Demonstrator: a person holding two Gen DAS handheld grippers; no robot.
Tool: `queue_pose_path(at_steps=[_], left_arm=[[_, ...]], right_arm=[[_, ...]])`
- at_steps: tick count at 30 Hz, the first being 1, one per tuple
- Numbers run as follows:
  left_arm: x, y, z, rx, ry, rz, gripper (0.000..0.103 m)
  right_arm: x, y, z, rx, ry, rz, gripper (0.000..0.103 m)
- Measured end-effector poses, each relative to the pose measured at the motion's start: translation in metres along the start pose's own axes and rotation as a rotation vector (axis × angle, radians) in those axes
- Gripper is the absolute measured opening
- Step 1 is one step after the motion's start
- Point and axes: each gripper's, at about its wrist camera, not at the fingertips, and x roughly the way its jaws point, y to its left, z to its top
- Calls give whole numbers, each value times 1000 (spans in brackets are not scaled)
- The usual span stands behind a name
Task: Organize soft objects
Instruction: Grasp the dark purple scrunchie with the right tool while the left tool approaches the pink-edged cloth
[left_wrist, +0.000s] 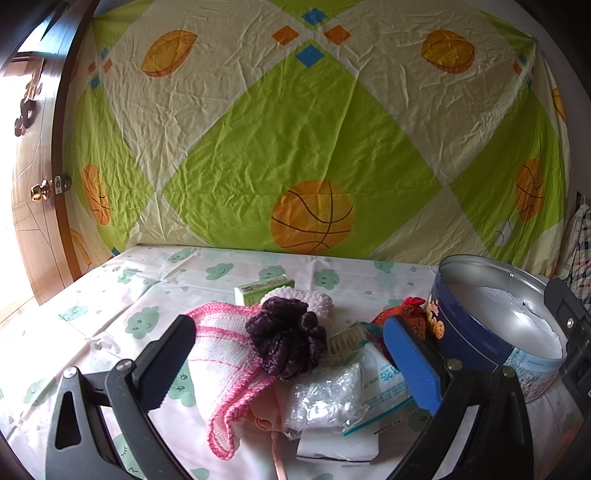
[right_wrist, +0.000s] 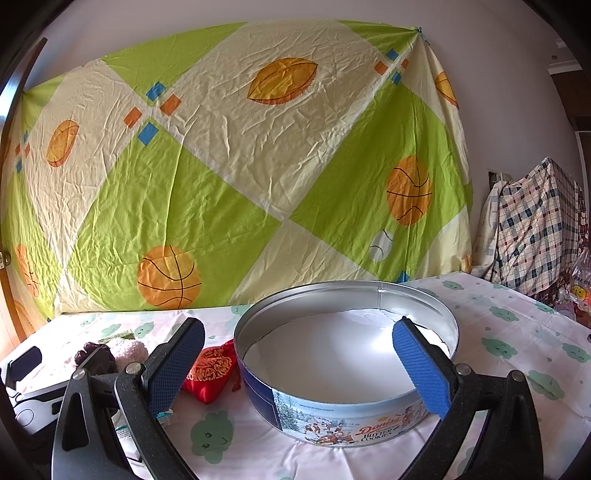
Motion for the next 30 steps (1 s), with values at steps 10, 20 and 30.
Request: queue_pose_path(at_steps=[10,20,30], left_arm=[[6,1,1,-15,32,-9,103],[8,10,1,-51,64,0,103],[-5,70,-10,-110,126,128,103]], right_arm=[[6,0,-3,-6,30,17,102],[10,8,-6,-23,53,62,99],[22,20,-7,-1,132,222,92]])
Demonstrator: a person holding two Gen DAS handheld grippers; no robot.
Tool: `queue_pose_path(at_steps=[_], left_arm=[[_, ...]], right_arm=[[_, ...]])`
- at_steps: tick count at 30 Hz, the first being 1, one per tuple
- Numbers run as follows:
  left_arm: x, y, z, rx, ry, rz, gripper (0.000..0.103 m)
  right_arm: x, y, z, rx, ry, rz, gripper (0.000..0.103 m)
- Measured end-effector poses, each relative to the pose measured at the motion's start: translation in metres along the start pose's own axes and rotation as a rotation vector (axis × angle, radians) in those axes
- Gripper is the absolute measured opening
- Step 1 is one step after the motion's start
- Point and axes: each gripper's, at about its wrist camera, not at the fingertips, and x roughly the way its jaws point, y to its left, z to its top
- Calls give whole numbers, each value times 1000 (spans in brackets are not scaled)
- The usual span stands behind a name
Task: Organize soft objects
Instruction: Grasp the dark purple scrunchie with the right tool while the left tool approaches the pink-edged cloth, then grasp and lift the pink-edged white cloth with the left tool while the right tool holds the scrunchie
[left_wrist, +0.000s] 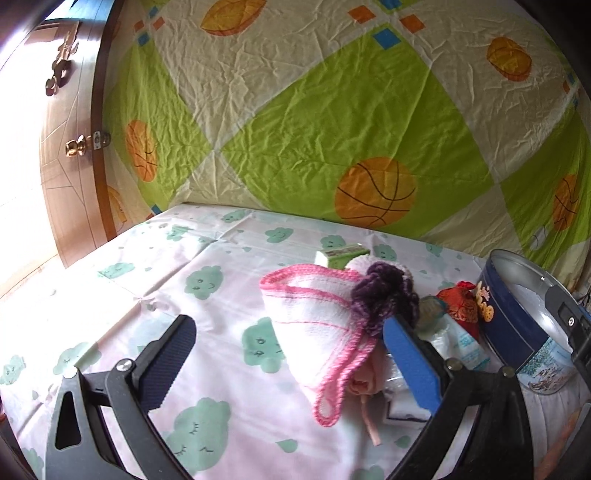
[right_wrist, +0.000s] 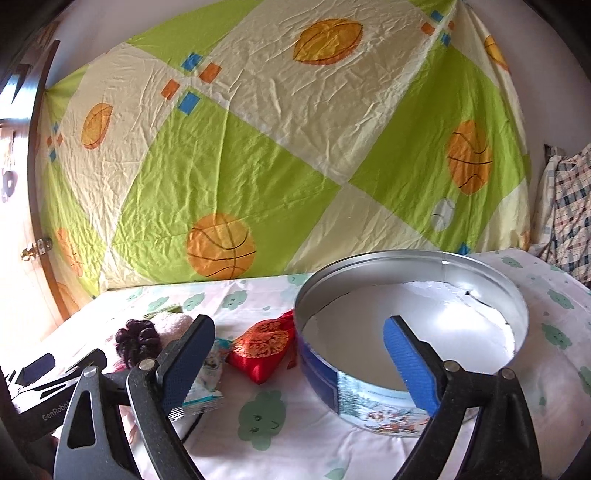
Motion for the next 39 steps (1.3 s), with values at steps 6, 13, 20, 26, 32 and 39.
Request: queue_pose_path(at_steps=[6,13,20,26,32,39], left_arm=[[-2,39,-1,-43,16,81,103],[-8,63,-1,-50,19,122,103],[-7,64,-2,-52,32,122,103],[5,51,-2,-63,61,59,103],[26,23,6,-77,111,-23,103],[35,13,1,-72,142,-9,102]], right_arm=[[26,49,2,-79,119,181,86],[76,114,-5,-126,318,320,85],[97,137,-17,-137,402,360,47],[66,116,-8,-81,305,433,42],[32,76,10,-61,146,363,42],[36,52,1,-109,138,239,42]])
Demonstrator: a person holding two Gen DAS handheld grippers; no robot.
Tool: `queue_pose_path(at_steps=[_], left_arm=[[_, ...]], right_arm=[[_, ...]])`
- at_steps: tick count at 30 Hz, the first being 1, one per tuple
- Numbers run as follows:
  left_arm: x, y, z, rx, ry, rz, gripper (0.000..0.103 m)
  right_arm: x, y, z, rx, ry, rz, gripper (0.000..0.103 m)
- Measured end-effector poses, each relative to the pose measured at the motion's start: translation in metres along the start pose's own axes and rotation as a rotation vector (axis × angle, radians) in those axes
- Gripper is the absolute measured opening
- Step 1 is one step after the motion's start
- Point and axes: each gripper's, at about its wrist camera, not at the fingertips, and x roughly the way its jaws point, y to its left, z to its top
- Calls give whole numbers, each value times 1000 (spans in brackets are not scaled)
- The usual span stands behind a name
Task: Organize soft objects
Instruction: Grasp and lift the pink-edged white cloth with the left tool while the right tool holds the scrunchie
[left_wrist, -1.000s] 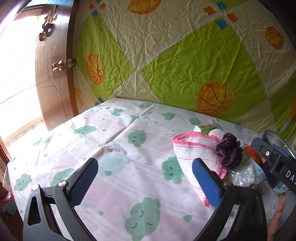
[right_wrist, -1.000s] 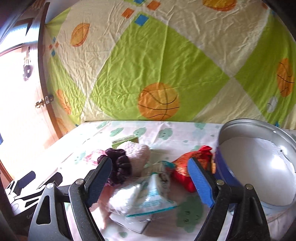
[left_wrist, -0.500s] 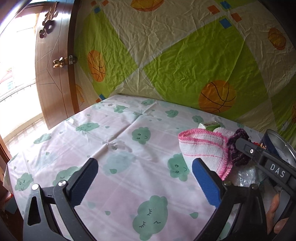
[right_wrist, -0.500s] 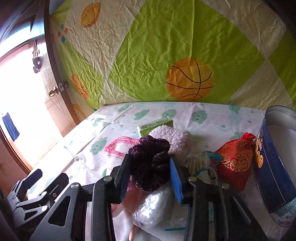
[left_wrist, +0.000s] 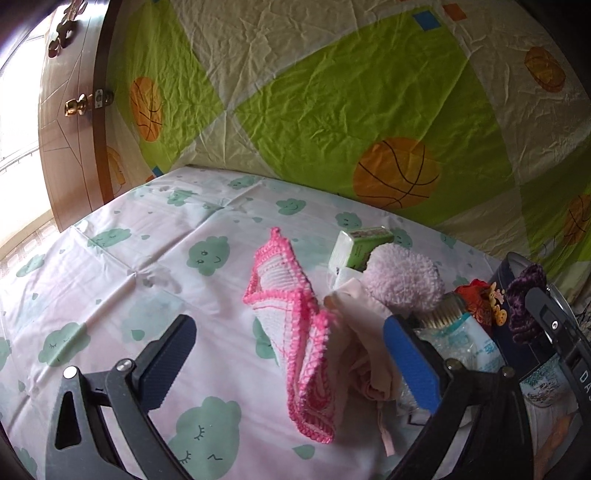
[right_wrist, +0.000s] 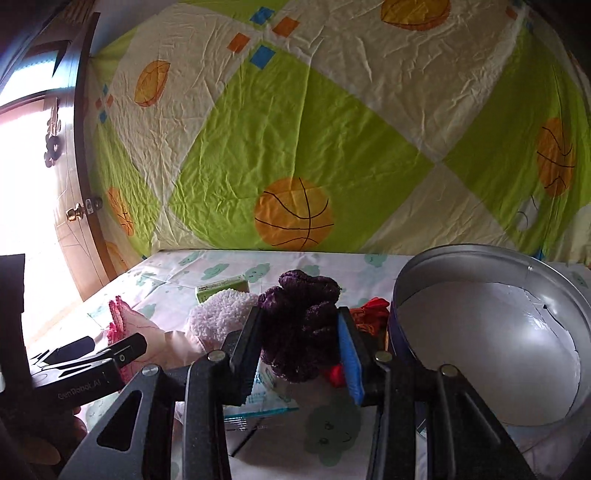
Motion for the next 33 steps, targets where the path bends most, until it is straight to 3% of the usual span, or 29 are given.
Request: queue_pose_path(at_steps=[2,4,6,10,11,13,15,25,33], left_arm=[[8,7,0,-22,36,19,93],[12,16,0,-63,54,0,78],[17,20,0,-84,73,8,72],[33,15,-1,-89,142,-51,41],[37,14,-1,-94,161,-66,38],[42,13,-2,-113,179,-99,20],[37,15,-2,-129,158,-123,14],[-27,38,8,-188,-95,-109,11],[-68,6,20,-77,-224,-77,11]], right_arm=[[1,-2,0,20,15,13,42],[-2,-1,-1,21,12,22,42],[-6,5,-1,-2,-3,16,42],[-11,15,-3,-38,-18,15,42],[-11,16,-3,-39,-17,18,42],[-11,17,-4,-42,-17,18,42],[-11,16,-4,-43,-23,8,42],[-17,-5,4,64,-45,64,42],[-36,-18,8,70,-100,95,42]])
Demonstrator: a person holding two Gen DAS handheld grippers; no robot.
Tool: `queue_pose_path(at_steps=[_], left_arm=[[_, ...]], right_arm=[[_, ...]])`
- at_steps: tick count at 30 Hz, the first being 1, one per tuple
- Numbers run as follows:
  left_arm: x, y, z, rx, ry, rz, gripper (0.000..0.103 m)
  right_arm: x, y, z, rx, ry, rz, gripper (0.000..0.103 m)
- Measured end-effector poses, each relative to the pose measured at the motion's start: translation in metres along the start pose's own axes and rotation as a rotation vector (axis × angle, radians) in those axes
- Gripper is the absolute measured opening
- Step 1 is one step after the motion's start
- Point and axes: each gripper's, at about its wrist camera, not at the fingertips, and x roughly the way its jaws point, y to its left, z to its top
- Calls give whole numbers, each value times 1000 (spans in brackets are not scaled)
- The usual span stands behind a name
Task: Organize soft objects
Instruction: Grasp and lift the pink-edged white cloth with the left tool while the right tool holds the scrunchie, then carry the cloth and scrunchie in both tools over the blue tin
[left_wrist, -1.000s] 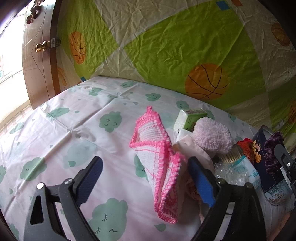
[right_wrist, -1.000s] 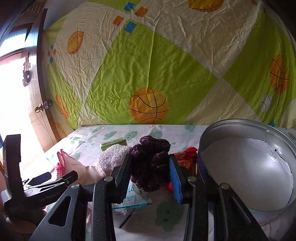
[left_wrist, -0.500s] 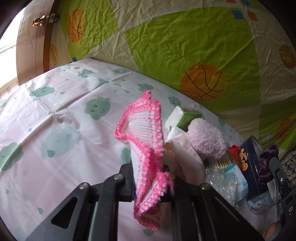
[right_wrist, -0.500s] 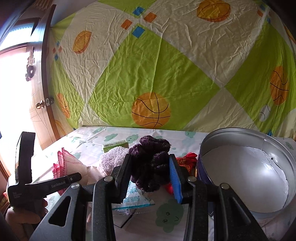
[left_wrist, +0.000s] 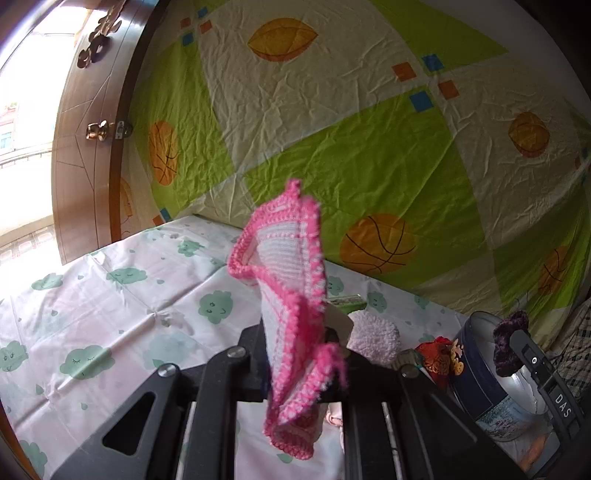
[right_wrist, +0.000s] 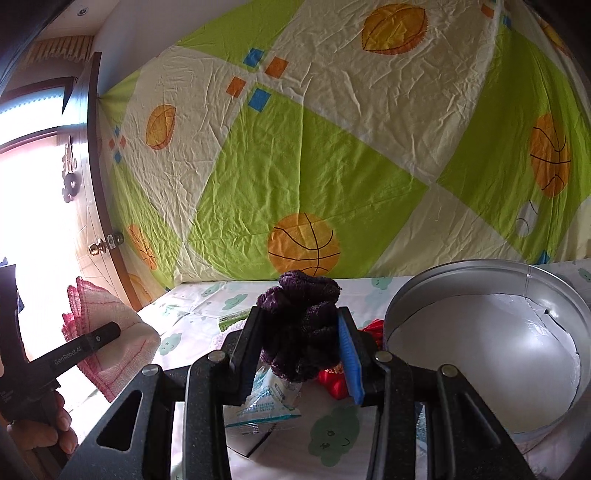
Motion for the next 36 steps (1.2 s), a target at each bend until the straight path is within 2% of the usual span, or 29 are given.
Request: queue_pose_path(at_steps=[10,16,23,30,36], left_arm=[[0,-93,-9,122,11,-151,11],[5,-149,-17,171,13,-240,11],[17,-211,-31,231,44,-321,11],[32,-266,-48,300,87,-373,11],[52,-296,-67,317,163,-385,11]], right_arm=[[-33,-55,9,3,-71,-83,42],[-48,-102,15,2,-103,-200,42],[-54,-161,19,61,-79,-297,42],[-53,-191,17,-17,-47,-423,42],[-46,-212,15,-17,10,-489,42]])
